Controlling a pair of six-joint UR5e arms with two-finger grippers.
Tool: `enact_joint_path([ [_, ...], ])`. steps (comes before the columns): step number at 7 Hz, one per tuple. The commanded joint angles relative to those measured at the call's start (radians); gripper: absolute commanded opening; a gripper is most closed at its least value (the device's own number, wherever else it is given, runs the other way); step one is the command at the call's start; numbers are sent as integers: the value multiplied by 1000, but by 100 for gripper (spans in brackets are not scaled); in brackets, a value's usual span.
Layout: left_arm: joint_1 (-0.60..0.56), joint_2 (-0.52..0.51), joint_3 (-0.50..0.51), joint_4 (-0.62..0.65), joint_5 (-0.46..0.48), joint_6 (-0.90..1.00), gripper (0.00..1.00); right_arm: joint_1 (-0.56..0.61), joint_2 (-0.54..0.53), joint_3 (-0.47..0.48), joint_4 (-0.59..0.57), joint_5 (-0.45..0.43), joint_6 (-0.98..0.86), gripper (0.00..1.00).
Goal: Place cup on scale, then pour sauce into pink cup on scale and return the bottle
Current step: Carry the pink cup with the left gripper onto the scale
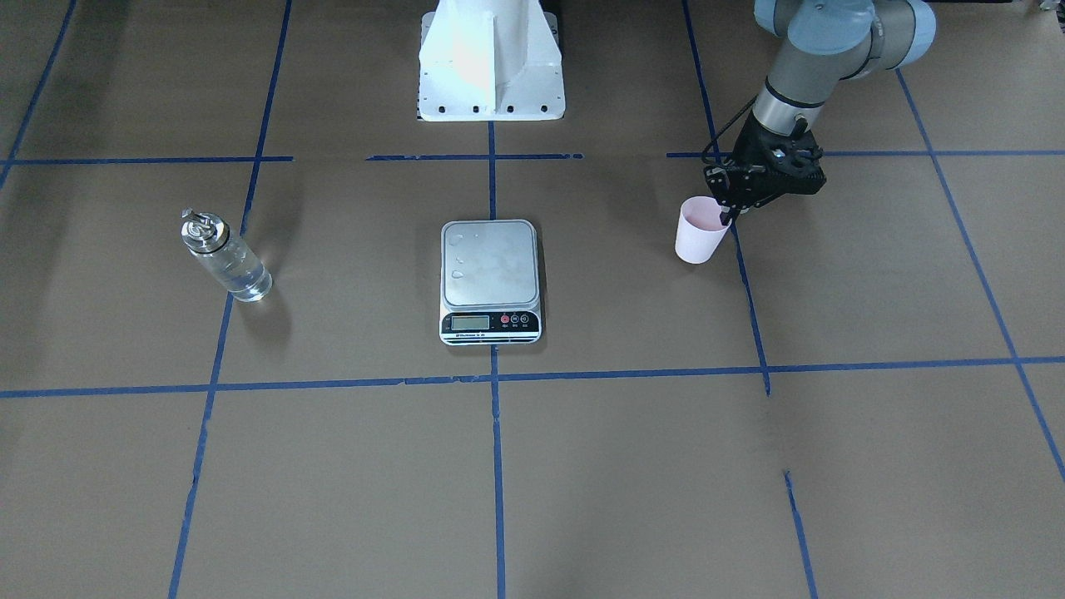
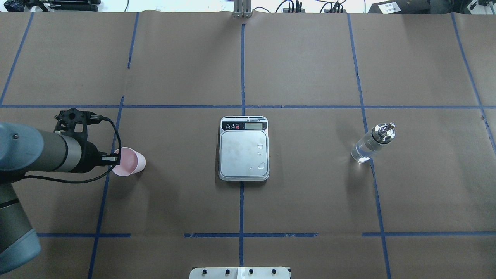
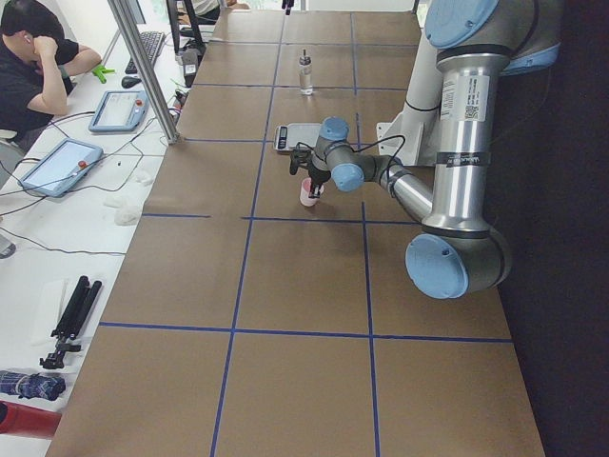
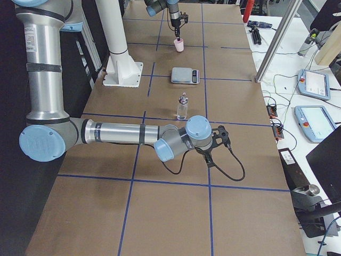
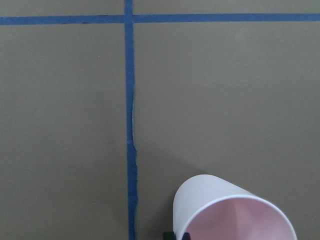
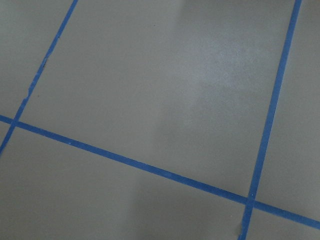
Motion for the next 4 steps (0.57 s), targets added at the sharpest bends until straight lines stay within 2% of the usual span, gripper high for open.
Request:
enact_joint_path([
  [1, 20, -347, 9, 407, -17, 2, 0, 0, -2, 4, 1, 1, 1, 100],
  [2, 33, -447, 24, 470, -27, 2, 0, 0, -4, 5, 1, 2, 3, 100],
  [3, 37, -550, 110, 472, -74, 2, 0, 0, -6, 5, 1, 2, 1, 100],
  [4, 38, -657, 236, 470, -83, 2, 0, 0, -6, 8, 1, 2, 3, 100],
])
